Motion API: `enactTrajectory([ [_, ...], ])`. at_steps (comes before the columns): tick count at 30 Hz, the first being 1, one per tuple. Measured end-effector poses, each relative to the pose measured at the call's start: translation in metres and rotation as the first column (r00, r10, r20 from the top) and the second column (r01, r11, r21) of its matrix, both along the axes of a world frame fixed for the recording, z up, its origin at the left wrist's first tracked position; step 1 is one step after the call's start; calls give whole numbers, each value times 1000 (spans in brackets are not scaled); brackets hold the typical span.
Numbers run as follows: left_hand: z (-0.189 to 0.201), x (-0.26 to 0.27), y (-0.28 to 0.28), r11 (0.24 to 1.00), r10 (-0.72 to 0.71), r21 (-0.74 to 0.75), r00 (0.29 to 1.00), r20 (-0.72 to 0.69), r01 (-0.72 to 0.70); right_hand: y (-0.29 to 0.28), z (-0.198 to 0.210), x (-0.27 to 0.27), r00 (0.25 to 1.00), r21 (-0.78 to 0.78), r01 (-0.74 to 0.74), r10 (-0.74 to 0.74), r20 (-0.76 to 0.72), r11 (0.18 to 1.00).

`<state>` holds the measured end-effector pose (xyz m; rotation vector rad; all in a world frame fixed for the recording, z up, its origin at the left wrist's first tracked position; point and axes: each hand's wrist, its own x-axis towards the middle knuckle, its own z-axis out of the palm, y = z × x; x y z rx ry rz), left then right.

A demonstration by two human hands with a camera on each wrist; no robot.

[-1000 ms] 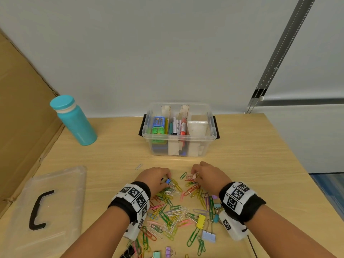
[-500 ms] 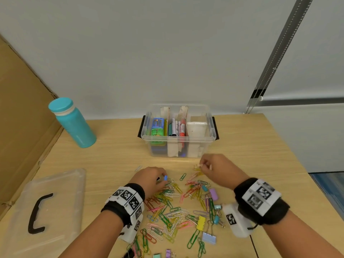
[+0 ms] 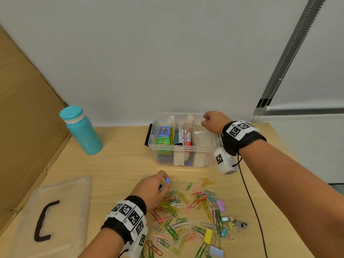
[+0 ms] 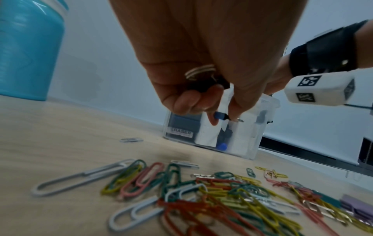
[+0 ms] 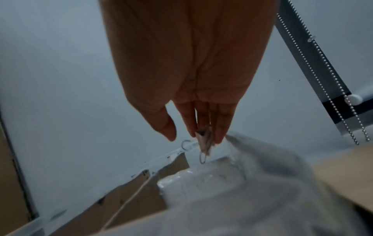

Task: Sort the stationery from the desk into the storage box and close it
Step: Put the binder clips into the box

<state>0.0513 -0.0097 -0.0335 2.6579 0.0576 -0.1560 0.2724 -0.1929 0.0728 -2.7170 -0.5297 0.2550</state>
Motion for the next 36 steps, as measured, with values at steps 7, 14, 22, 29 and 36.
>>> enactTrajectory([
  [7, 10, -7, 9, 998, 16, -69, 997, 72, -11, -29, -42, -33, 983, 171, 116, -138, 124, 978],
  [14, 92, 31, 4, 1000, 14, -30, 960, 279, -5, -35, -75, -61, 988, 284, 115, -139, 64, 952],
  [22, 126, 143, -32, 938, -108, 340, 989, 104, 66, -10, -67, -79, 995, 240, 37, -58, 79, 970],
  [29, 116, 186, -30, 923, -56, 374, 993, -106, 92, -2, -65, -89, 997, 211, 9, -25, 74, 977],
  [36, 114, 173, -25, 995, -15, 94, 999, -43, 19, -3, -68, -91, 996, 194, 2, -18, 83, 981],
])
